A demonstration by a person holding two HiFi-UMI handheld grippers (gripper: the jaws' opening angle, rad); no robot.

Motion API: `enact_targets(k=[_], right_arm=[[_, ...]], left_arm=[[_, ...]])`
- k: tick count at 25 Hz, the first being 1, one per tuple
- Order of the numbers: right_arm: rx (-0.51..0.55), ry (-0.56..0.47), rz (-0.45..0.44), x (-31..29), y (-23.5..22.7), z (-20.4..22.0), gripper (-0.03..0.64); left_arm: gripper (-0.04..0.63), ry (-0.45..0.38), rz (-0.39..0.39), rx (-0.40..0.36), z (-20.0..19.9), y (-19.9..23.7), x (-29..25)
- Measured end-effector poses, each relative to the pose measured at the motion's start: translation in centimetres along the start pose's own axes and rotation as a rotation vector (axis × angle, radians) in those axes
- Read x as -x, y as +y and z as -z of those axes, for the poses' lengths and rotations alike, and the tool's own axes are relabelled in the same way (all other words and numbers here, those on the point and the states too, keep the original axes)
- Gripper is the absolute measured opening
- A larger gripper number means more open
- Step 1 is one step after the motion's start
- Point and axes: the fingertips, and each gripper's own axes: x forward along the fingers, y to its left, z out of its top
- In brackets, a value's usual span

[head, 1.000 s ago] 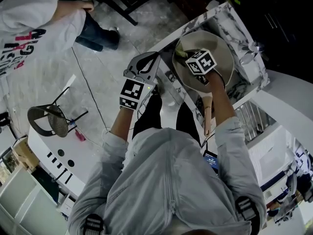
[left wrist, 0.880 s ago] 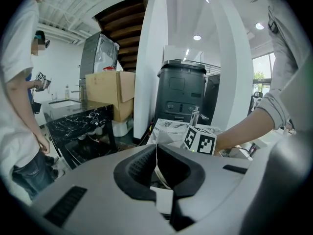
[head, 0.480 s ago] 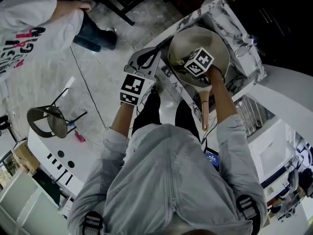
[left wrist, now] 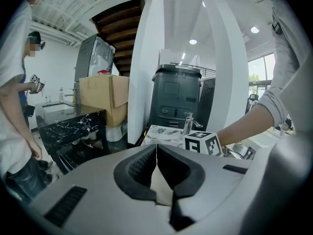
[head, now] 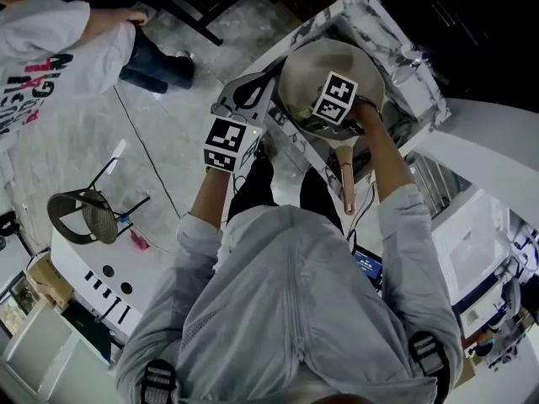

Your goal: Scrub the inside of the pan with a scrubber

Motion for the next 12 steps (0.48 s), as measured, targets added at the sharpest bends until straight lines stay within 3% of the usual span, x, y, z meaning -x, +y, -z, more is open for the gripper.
enact_targets(k=[12], right_arm=[[-0.009,0.298,-0.031,1.8,1.9,5.7,0.084]], left_arm=[[0.023,-0.033,0.055,0.007,-1.5,-2.0,-0.6]])
